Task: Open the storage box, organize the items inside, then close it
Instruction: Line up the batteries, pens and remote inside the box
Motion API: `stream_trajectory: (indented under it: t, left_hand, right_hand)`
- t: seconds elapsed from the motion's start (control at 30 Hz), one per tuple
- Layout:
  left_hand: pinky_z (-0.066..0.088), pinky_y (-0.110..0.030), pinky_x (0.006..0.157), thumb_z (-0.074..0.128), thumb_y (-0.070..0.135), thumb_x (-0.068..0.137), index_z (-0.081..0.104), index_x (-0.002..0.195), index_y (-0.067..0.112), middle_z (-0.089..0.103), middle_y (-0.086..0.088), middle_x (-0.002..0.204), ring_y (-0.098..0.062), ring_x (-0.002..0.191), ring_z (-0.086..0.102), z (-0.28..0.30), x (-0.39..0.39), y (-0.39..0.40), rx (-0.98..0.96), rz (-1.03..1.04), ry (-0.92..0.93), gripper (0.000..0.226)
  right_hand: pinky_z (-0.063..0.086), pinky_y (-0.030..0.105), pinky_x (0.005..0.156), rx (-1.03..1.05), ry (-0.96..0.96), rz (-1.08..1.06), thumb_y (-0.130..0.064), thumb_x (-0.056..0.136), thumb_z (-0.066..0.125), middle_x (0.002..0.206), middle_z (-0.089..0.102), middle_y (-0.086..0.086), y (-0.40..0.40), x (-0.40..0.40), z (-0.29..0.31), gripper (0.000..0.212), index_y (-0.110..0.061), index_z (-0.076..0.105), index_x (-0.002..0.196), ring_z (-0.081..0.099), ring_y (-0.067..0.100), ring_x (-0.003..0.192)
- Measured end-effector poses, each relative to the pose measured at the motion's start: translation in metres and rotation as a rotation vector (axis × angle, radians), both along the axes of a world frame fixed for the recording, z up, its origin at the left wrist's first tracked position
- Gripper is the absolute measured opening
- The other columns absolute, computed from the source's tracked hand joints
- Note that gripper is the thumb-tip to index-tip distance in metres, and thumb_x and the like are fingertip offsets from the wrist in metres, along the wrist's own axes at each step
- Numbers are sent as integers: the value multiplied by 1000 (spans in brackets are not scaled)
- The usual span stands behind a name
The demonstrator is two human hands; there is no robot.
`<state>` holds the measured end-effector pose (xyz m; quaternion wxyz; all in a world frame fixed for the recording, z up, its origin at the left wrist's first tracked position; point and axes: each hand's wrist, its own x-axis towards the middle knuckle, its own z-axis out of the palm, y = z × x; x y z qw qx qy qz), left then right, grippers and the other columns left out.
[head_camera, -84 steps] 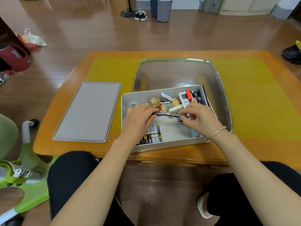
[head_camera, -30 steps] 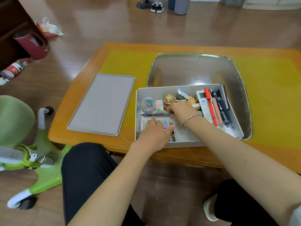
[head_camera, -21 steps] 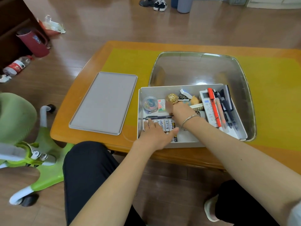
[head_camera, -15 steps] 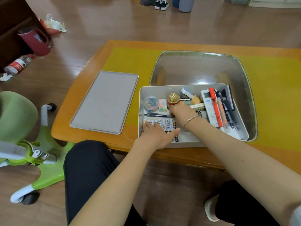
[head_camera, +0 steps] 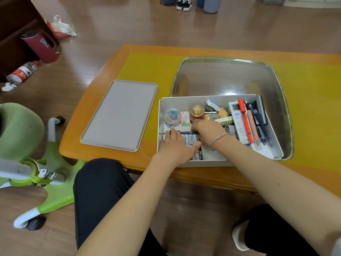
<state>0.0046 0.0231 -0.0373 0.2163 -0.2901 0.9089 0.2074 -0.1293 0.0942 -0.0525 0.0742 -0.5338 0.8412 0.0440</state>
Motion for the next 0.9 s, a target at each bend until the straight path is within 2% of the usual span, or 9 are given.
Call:
stream_trajectory:
  t: [0.33, 0.43, 0.53, 0.67, 0.77, 0.83, 0.9]
  left_hand:
    - [3, -47, 118, 23, 68, 93, -3, 152, 6, -7, -15, 160, -33, 147, -8, -5, -8, -6, -70, -55, -30, 89]
    - [4, -48, 118, 24, 68, 93, -1, 152, 7, -5, -15, 160, -35, 147, -6, -5, -9, -5, -88, -56, -26, 88]
    - [5, -49, 118, 24, 66, 94, 0, 153, 7, -4, -15, 160, -36, 146, -5, -7, -9, -5, -99, -62, -15, 87]
    - [10, -51, 118, 29, 63, 95, 4, 153, 10, -2, -14, 161, -36, 147, -4, -6, -7, -6, -84, -46, 44, 83]
    - [16, -52, 116, 32, 59, 96, 11, 153, 12, 4, -13, 161, -35, 147, 1, -3, -5, -3, -123, -59, 91, 76]
    - [21, -53, 113, 38, 53, 97, 17, 151, 14, 11, -11, 160, -34, 146, 8, 1, -7, 4, -198, -85, 209, 70]
    - [23, -51, 113, 42, 48, 97, 17, 151, 17, 14, -9, 159, -31, 146, 11, 8, -14, 15, -211, -130, 368, 67]
  right_hand:
    - [48, 35, 74, 4, -74, 5, -11, 88, 55, 109, 58, 6, 2, 0, 2, 21, -15, 63, 107, 58, 26, 97]
    - [50, 37, 84, 17, -104, -11, -6, 86, 57, 116, 55, 7, 3, 1, 7, 30, -15, 60, 115, 57, 27, 104]
    - [47, 35, 89, -124, -175, -106, -2, 86, 56, 123, 52, 8, 11, 3, 19, 39, -15, 57, 123, 55, 27, 108]
    - [43, 33, 85, -420, -210, -259, -9, 87, 55, 104, 58, 6, 42, 10, 45, 23, -14, 65, 107, 56, 22, 95]
    - [44, 39, 83, -516, -123, -421, -20, 88, 58, 93, 60, 2, 77, 10, 61, 16, -18, 66, 101, 58, 20, 88]
    - [51, 38, 75, -555, -64, -553, -27, 87, 59, 89, 62, 0, 103, 4, 67, 14, -21, 67, 96, 58, 22, 83]
    - [50, 34, 67, -574, -17, -673, -31, 87, 59, 81, 61, -1, 126, -5, 70, 15, -21, 68, 91, 57, 22, 76]
